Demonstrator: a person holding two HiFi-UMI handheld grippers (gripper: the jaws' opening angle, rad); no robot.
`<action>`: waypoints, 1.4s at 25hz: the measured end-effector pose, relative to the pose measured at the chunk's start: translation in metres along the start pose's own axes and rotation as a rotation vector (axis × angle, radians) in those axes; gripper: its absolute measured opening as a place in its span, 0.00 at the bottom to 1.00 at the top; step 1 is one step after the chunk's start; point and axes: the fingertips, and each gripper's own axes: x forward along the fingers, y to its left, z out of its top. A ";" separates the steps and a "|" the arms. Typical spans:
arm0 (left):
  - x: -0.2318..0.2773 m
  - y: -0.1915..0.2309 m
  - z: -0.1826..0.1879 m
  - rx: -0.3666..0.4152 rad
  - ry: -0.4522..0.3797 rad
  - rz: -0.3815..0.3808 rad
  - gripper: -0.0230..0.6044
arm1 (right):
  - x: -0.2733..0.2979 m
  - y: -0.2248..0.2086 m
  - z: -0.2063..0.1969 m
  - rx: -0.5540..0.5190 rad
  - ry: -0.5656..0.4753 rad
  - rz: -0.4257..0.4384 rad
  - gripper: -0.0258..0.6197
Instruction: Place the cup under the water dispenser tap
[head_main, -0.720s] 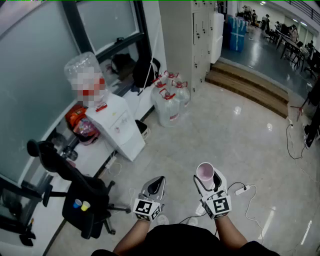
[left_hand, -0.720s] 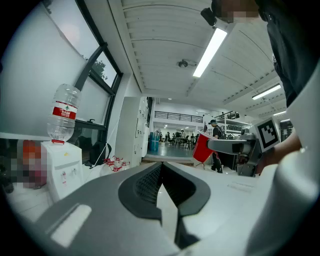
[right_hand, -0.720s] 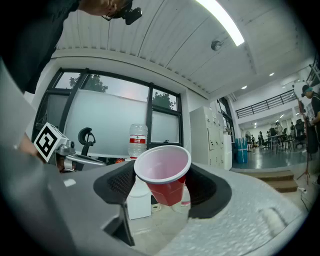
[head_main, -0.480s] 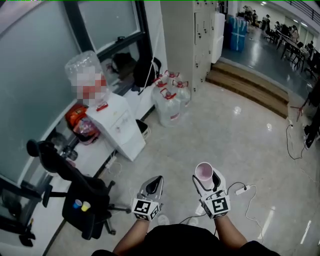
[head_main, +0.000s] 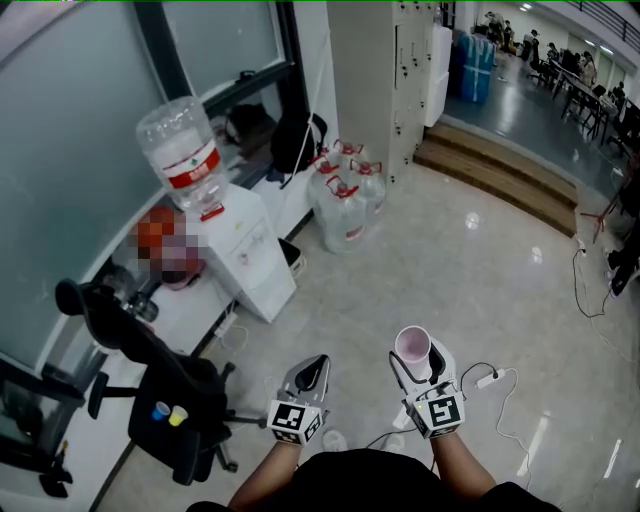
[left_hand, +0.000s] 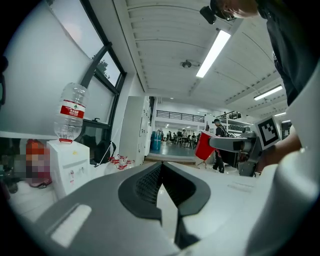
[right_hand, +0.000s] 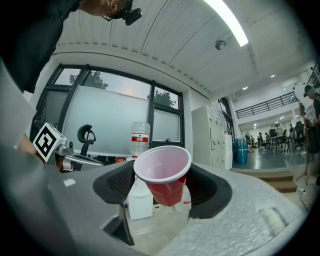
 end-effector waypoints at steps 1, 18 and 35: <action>-0.002 0.004 0.001 0.000 -0.003 -0.002 0.06 | 0.003 0.004 0.000 -0.002 0.001 0.000 0.53; -0.032 0.057 0.004 0.006 -0.018 -0.001 0.06 | 0.043 0.062 0.003 -0.020 0.003 0.039 0.53; 0.047 0.137 -0.002 -0.011 0.043 0.117 0.06 | 0.164 0.012 -0.018 0.026 0.026 0.120 0.53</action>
